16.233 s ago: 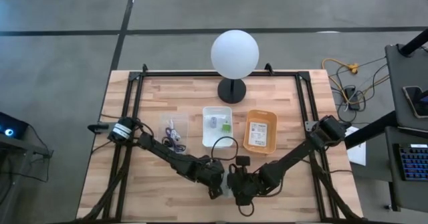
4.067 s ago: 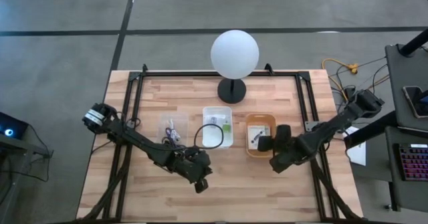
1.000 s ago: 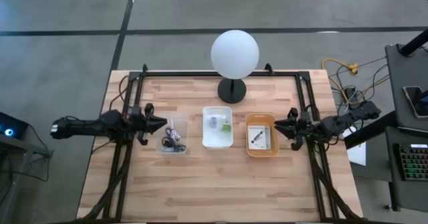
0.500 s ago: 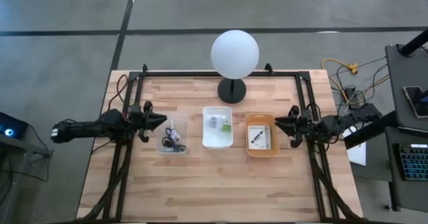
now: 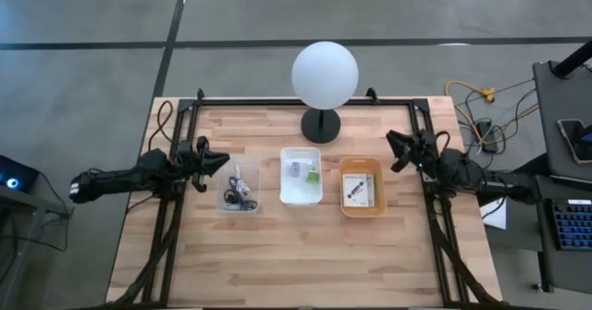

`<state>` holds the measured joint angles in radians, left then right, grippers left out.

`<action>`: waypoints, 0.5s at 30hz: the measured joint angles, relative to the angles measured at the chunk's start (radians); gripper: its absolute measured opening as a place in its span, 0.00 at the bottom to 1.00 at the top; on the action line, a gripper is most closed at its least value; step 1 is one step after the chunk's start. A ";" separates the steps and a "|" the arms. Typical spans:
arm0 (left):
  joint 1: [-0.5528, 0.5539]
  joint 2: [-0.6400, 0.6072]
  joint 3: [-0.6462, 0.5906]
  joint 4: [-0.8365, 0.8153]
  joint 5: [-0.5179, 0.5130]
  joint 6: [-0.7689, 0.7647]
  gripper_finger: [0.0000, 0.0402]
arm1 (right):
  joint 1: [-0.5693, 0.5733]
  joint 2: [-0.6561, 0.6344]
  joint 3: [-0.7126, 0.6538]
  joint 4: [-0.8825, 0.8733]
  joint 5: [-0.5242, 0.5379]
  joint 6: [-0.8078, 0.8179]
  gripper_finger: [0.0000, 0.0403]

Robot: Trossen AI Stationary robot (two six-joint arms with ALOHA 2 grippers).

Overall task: Pick and place items into bin
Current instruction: Return to Home Position

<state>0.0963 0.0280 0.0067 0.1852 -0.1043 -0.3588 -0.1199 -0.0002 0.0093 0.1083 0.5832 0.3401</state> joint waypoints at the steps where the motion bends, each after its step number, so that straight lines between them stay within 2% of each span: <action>1: 0.000 0.000 0.000 0.000 0.000 0.000 0.07 | -0.002 0.000 0.000 0.001 0.004 0.000 0.22; 15: 0.000 0.026 -0.001 0.003 -0.001 0.000 0.07 | 0.023 0.000 0.000 0.000 0.019 0.000 0.22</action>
<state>0.0967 0.0544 0.0055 0.1880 -0.1051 -0.3588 -0.0967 -0.0002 0.0093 0.1087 0.6025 0.3399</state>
